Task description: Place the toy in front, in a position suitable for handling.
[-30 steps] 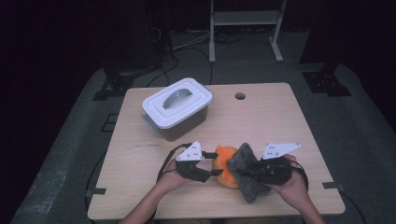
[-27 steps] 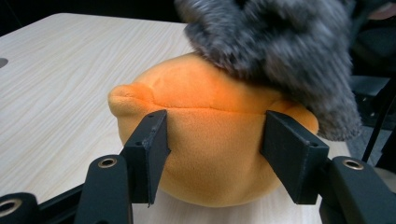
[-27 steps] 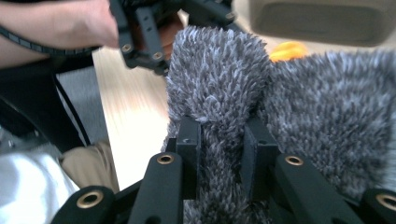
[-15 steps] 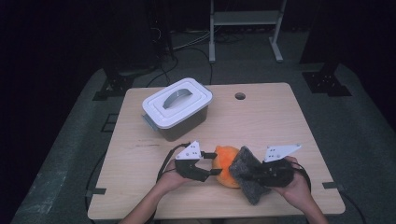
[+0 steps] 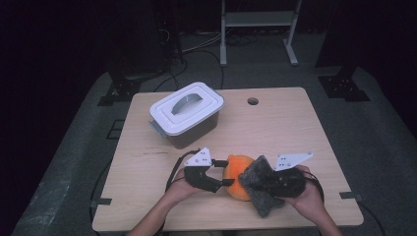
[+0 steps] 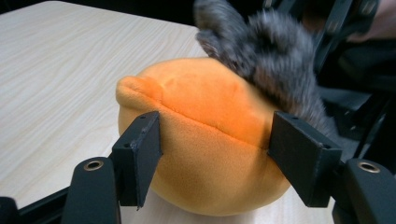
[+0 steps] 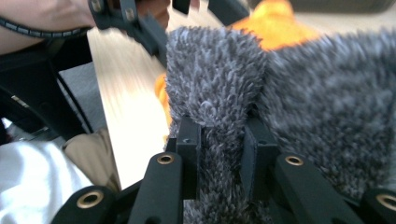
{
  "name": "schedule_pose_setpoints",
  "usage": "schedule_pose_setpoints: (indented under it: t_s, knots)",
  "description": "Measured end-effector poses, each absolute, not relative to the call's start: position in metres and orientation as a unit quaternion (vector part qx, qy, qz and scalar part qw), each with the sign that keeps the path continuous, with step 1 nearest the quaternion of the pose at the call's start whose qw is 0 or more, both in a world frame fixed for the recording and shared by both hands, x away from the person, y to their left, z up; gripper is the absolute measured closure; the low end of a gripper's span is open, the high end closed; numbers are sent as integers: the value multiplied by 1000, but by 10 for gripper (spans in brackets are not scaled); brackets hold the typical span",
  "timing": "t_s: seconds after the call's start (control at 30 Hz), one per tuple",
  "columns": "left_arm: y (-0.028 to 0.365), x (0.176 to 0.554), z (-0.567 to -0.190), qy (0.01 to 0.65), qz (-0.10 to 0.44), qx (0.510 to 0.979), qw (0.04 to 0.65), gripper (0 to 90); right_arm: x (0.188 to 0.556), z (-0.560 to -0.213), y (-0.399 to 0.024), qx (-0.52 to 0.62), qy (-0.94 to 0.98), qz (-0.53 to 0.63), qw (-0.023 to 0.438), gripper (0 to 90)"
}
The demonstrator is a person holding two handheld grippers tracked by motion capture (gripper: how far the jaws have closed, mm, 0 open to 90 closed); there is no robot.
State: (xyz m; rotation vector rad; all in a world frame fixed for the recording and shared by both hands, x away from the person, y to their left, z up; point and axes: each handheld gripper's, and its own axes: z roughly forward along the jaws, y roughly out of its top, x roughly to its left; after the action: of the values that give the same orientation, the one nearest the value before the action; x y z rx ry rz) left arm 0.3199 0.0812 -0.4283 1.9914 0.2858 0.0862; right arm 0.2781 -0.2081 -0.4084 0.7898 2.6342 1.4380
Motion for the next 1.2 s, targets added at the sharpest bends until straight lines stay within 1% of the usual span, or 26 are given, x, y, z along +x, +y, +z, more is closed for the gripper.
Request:
schedule_pose_setpoints:
  t_s: [0.17,0.3,0.4,0.47,0.5,0.63,0.73,0.87,0.97,1.03,1.2]
  knots:
    - [73,312,-427,82,47,843,530,360,282,-387,-203,249,830,498,45,712]
    - [74,310,-427,76,58,848,522,361,289,-387,-203,256,832,489,57,711]
    - [77,312,-428,85,62,843,528,352,293,-396,-213,273,830,483,50,712]
    - [79,314,-425,100,67,829,547,312,293,-402,-219,282,827,485,28,713]
    - [79,315,-424,108,69,822,554,307,291,-404,-221,283,825,488,19,714]
    - [73,313,-425,94,65,834,540,329,285,-404,-215,269,832,485,-1,715]
    - [71,310,-427,83,67,838,534,342,282,-394,-206,255,840,479,17,716]
    - [68,305,-426,54,68,842,533,352,283,-380,-196,245,835,491,39,716]
    - [67,303,-425,43,71,844,529,351,287,-382,-192,247,841,480,40,716]
    - [68,303,-425,42,72,845,527,351,288,-386,-195,250,843,475,31,716]
    - [70,308,-424,65,65,841,533,312,291,-393,-212,266,841,471,17,717]
